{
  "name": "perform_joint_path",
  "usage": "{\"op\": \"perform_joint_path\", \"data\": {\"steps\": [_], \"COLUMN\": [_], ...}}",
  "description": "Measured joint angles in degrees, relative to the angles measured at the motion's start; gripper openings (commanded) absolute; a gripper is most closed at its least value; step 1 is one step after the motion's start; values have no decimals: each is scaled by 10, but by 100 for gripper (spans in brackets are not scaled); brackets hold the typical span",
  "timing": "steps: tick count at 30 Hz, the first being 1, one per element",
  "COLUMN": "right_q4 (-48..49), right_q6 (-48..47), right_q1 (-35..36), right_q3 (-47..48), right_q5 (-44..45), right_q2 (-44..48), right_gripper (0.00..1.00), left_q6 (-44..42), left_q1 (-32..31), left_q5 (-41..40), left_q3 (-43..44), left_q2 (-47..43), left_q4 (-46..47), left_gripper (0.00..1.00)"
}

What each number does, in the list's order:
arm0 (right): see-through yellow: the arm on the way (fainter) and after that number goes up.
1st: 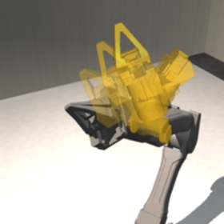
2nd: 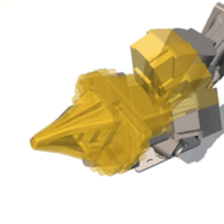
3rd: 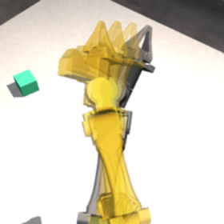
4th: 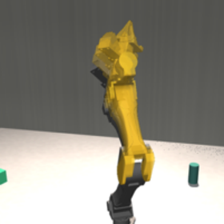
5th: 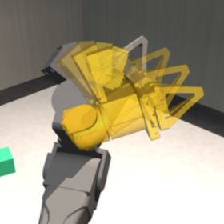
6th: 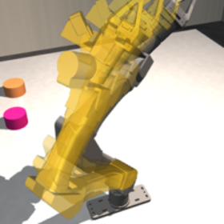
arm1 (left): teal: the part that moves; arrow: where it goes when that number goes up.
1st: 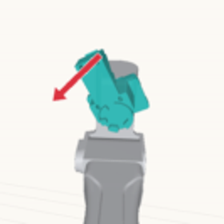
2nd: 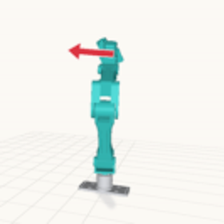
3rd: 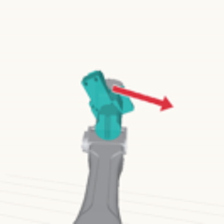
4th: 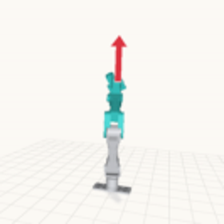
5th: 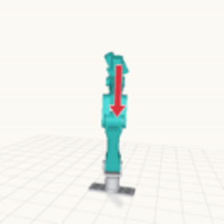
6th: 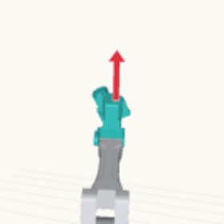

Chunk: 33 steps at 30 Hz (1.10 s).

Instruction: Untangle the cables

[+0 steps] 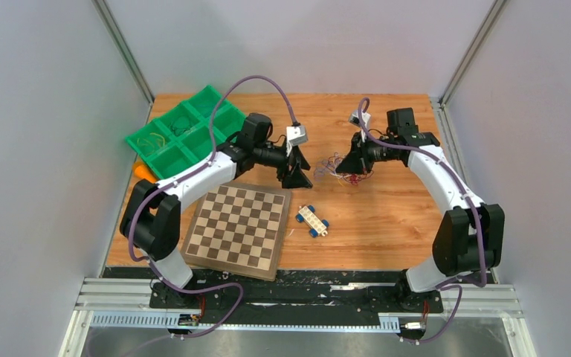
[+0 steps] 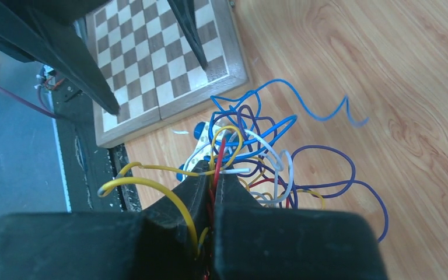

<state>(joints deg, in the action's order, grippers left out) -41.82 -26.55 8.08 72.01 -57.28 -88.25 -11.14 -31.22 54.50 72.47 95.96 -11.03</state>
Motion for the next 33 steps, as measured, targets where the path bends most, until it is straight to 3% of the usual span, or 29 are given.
{"op": "perform_joint_path", "data": {"steps": [3,7,9,22,24,30,33], "right_q4": [-2,-4,-5,-8,-8,-8,-7], "right_q6": [10,21,23,29,30,29,26], "right_q1": [0,1,2,9,9,9,9], "right_q3": [0,0,0,-13,-13,-13,-15], "right_q5": [-13,-26,-29,-33,-33,-27,5], "right_q2": [18,40,46,49,49,49,47], "right_gripper": [0,0,0,0,0,0,0], "left_q6": [16,34,45,64,64,68,68], "left_q1": [-19,-29,-32,-55,-56,-56,-56], "left_q5": [-3,-11,-16,-36,-36,-47,-60], "left_q3": [-14,-15,-18,-20,-20,-20,-20], "left_q2": [2,10,10,21,23,23,22], "left_q4": [49,109,134,185,185,176,154], "left_gripper": [73,52,48,49,43,2,0]}}
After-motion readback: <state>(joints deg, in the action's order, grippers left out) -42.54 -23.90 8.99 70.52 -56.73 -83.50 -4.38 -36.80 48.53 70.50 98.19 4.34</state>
